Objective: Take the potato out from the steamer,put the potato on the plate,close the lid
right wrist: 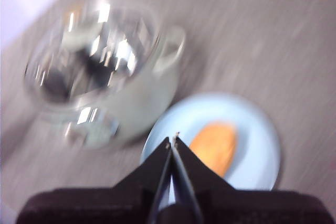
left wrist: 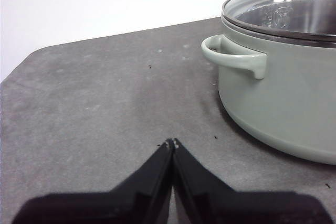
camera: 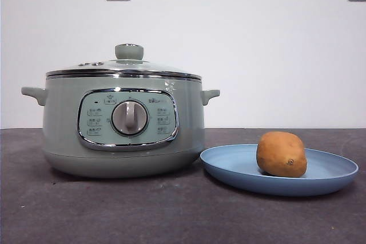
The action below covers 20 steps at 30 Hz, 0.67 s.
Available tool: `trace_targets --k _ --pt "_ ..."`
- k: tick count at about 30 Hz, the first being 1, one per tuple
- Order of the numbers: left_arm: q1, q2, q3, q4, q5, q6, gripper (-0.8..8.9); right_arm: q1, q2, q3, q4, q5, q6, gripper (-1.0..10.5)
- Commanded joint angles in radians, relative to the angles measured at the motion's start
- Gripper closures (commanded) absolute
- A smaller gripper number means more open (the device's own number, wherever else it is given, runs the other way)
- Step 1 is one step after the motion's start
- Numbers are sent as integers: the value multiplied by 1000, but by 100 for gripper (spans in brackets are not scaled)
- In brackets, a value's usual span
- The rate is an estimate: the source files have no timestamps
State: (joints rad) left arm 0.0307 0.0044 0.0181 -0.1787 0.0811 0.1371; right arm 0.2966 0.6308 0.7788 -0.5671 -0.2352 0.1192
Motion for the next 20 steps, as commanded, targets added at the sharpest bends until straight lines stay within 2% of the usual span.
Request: trace_targets --k 1,5,11,15,20 --pt "3 -3 -14 -2 -2 -6 817 -79 -80 -89 96 4 -19 946" --pt "3 -3 -14 -2 -2 -6 817 -183 -209 -254 285 2 -24 946" --pt "3 -3 -14 -2 -2 -6 817 -254 -385 -495 483 6 -24 946" --pt "3 -3 -14 -2 -2 -6 817 -265 -485 -620 544 6 -29 946" --pt "3 -3 -14 -2 -2 -6 817 -265 -564 -711 543 6 -35 946"
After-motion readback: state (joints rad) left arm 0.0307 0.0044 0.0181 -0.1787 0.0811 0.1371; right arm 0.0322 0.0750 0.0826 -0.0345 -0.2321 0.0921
